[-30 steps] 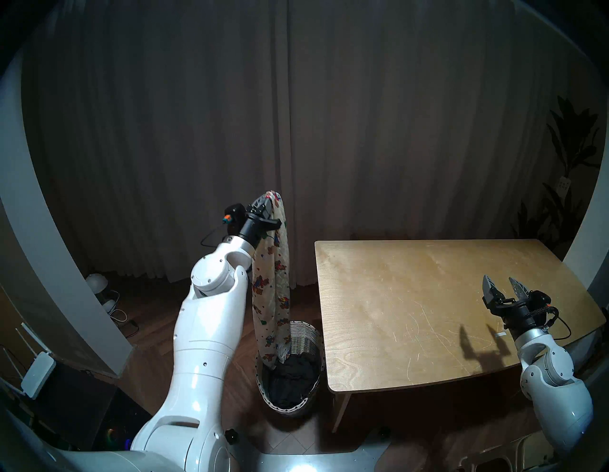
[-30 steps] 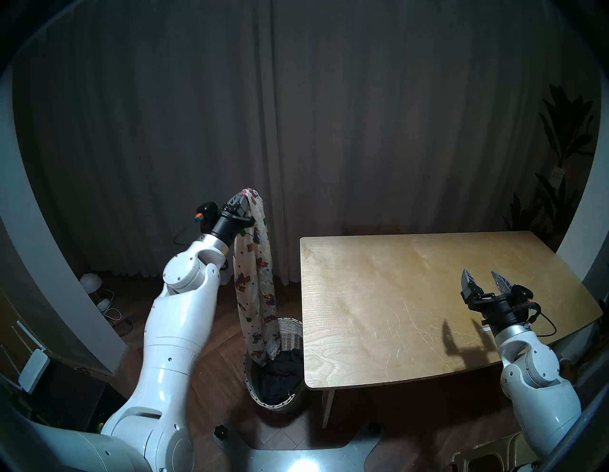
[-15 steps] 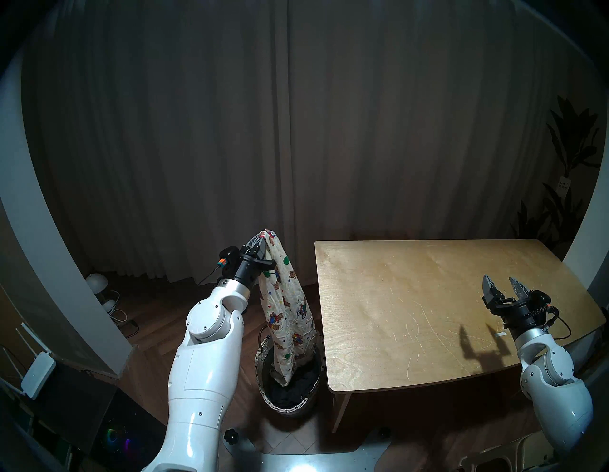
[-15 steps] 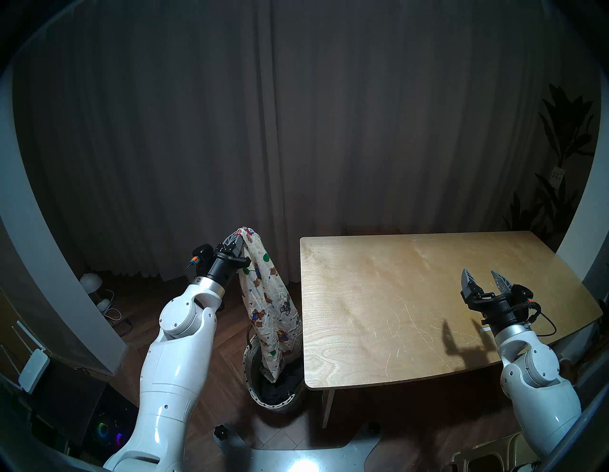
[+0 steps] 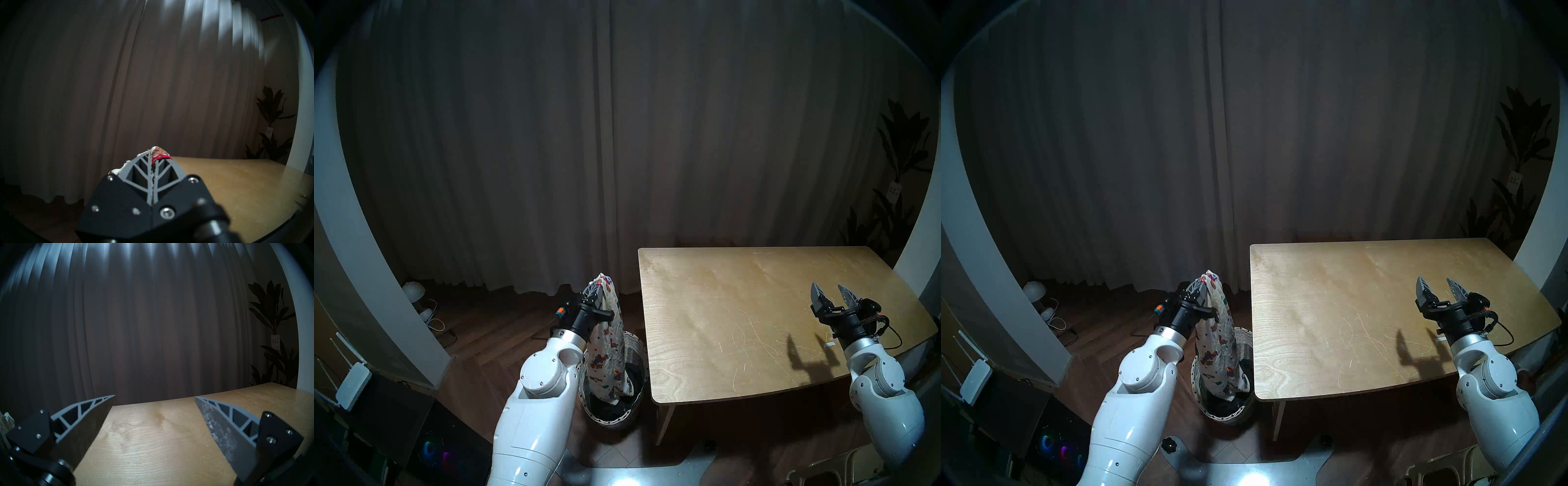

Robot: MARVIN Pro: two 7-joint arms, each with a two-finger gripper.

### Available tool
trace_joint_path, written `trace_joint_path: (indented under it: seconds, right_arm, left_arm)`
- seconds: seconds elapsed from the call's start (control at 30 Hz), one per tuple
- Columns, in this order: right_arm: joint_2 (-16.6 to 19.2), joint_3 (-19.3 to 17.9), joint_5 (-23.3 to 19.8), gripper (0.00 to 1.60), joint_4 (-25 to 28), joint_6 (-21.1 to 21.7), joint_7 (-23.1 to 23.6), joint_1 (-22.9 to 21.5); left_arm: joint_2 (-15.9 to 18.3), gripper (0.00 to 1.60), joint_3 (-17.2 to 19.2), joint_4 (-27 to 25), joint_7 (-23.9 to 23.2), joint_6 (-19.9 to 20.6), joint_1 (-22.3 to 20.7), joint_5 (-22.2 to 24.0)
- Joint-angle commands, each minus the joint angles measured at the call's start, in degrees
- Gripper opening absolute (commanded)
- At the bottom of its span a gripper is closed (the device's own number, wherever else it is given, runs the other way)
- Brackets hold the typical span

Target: Toss clothes into the laundry hamper

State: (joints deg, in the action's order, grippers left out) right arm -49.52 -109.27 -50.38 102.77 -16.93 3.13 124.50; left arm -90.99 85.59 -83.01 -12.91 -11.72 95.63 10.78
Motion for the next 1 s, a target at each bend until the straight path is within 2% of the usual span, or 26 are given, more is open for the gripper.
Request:
trace_joint_path:
  seconds: [0.0,0.33,0.53,0.77,0.97]
  right_arm:
    - [0.07,-0.67,-0.09,1.60,0.99,-0.14,-0.08,0.04]
    - [0.09,-0.57,-0.05,1.60,0.83,-0.20,-0.03,-0.09]
    - [0.10,-0.51,-0.03,1.60,0.75,-0.21,-0.01,-0.16]
    - [0.12,-0.44,0.00,1.60,0.65,-0.22,0.01,-0.24]
    - [0.13,-0.38,0.03,1.60,0.56,-0.21,0.03,-0.30]
  left_arm:
    - [-0.52,0.00,-0.08,7.29,3.97,-2.18,-5.18,-3.90]
    - [-0.35,0.00,0.58,16.12,4.78,-1.70,-10.54,-5.66]
    - [0.07,0.00,0.67,18.25,4.65,-0.70,-12.65,-6.64]
    - [-0.06,0.00,1.20,24.43,5.08,0.92,-17.19,-7.71]
    - [1.14,0.00,2.07,24.89,4.66,1.84,-19.02,-8.04]
